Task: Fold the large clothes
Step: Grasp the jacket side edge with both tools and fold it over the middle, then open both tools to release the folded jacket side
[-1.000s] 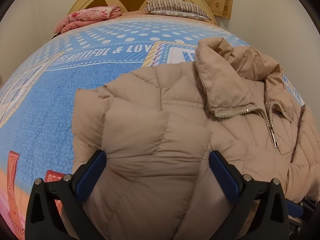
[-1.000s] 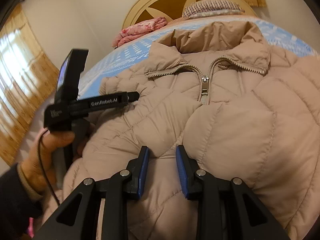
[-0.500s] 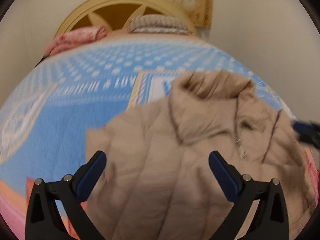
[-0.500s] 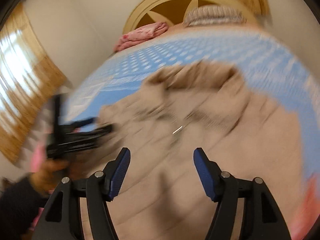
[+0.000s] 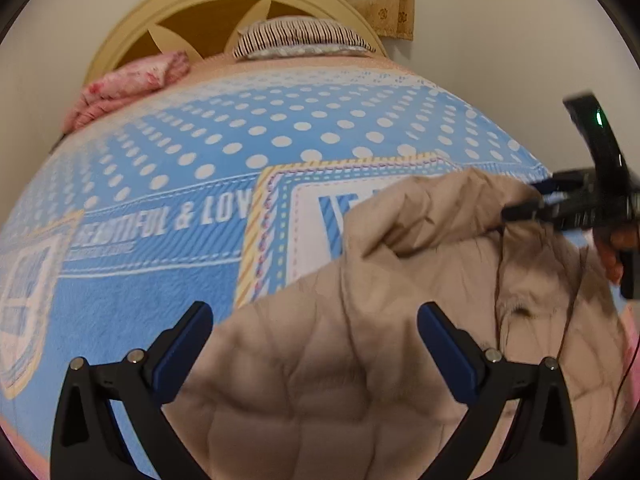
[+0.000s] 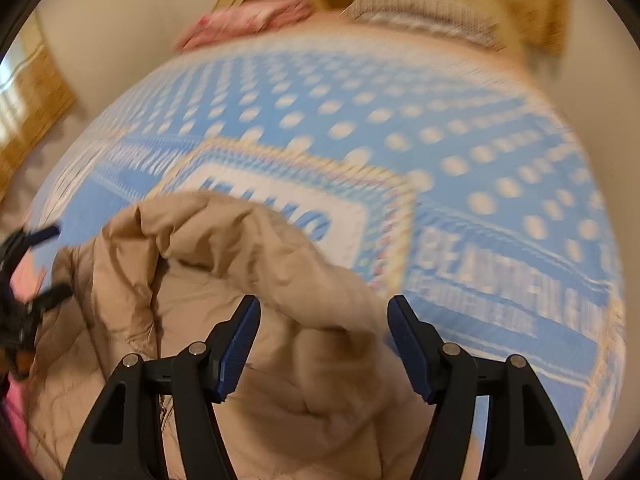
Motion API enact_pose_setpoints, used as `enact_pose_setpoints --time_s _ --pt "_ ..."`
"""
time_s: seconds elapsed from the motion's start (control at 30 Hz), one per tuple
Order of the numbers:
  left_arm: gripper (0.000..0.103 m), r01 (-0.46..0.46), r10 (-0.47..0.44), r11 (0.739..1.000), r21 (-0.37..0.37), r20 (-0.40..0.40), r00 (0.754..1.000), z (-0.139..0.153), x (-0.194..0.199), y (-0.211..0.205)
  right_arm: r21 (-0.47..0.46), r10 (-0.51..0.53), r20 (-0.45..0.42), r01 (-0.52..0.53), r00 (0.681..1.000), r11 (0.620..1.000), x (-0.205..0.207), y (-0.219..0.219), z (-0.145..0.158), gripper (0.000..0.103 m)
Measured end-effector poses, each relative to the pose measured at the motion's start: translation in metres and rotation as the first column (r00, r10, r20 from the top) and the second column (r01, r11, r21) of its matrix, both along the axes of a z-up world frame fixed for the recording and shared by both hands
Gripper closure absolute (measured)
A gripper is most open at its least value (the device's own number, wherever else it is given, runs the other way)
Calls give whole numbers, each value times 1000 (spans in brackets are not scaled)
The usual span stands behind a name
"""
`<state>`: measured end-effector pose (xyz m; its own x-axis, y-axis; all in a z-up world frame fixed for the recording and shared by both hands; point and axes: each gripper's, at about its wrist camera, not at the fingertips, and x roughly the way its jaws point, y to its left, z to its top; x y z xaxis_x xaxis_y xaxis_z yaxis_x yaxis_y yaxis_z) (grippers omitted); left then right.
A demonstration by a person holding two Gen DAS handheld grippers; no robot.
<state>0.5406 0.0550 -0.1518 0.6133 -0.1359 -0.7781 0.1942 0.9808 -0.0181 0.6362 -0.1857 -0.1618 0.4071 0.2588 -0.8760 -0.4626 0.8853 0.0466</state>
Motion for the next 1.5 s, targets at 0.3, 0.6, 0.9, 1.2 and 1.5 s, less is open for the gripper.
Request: enact_pose_setpoints --time_s 0.3,0.6,0.9,1.2,1.5 --pt "51 90 -89 995 32 -33 995 -19 51 -46 -35 78 159 -74 984 997 -34 1 10 95" --pt "97 98 -107 988 117 66 992 -12 9 -40 -149 132 328 -86 936 985 -83 -8 5 99" --pt "93 175 -210 939 296 90 974 -27 -22 -54 -189 170 305 -115 937 975 -104 -16 -24 102" --pt "22 167 -190 980 104 274 943 44 -50 -42 -217 181 323 -113 929 970 -106 -14 -35 102" --pt "18 40 -49 998 56 173 984 23 28 -79 -261 224 367 -131 903 956 -118 -11 -41 102"
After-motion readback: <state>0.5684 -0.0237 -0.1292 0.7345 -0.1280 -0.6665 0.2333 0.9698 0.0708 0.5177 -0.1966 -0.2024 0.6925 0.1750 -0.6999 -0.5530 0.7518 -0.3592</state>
